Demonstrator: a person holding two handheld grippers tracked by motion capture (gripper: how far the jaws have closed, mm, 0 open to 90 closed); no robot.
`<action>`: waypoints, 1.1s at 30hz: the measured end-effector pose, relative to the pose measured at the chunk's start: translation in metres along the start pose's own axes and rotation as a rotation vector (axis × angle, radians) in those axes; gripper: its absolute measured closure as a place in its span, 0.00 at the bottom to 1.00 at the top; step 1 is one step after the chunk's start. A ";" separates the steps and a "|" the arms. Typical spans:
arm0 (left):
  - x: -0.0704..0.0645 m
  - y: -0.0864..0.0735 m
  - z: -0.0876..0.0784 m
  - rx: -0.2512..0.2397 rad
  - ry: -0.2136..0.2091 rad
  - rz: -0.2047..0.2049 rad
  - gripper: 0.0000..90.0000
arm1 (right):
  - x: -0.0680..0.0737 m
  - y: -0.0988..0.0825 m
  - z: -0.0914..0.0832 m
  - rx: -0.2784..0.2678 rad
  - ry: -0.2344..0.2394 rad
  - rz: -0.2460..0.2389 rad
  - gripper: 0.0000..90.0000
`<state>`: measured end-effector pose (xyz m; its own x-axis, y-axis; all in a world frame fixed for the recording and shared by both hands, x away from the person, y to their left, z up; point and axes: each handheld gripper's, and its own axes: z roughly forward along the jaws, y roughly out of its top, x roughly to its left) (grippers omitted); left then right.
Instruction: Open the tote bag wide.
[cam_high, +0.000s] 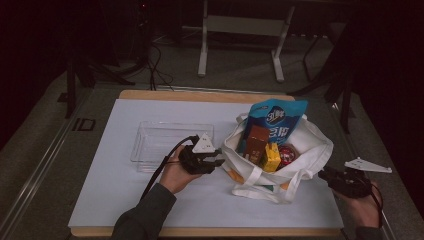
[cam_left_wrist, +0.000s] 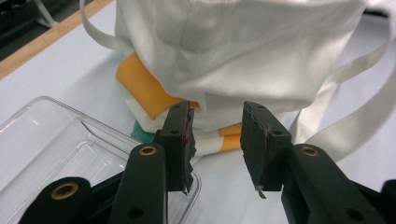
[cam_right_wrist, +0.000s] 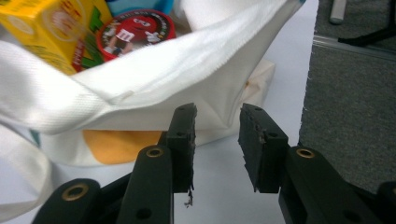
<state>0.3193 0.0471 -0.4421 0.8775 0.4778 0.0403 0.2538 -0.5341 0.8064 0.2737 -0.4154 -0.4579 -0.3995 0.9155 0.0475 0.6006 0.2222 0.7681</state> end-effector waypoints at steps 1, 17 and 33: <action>0.001 0.001 -0.005 -0.017 -0.009 -0.021 0.70 | 0.000 0.001 -0.002 -0.004 0.005 -0.002 0.71; 0.004 0.027 -0.037 -0.133 0.045 -0.026 0.63 | -0.002 0.018 -0.021 -0.077 -0.002 0.002 0.63; 0.012 0.058 0.000 -0.076 0.054 -0.064 0.67 | -0.001 0.038 0.012 -0.043 0.008 0.078 0.55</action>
<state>0.3445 0.0224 -0.3950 0.8369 0.5471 0.0169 0.2756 -0.4478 0.8506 0.3053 -0.4042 -0.4358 -0.3583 0.9267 0.1133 0.6000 0.1356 0.7884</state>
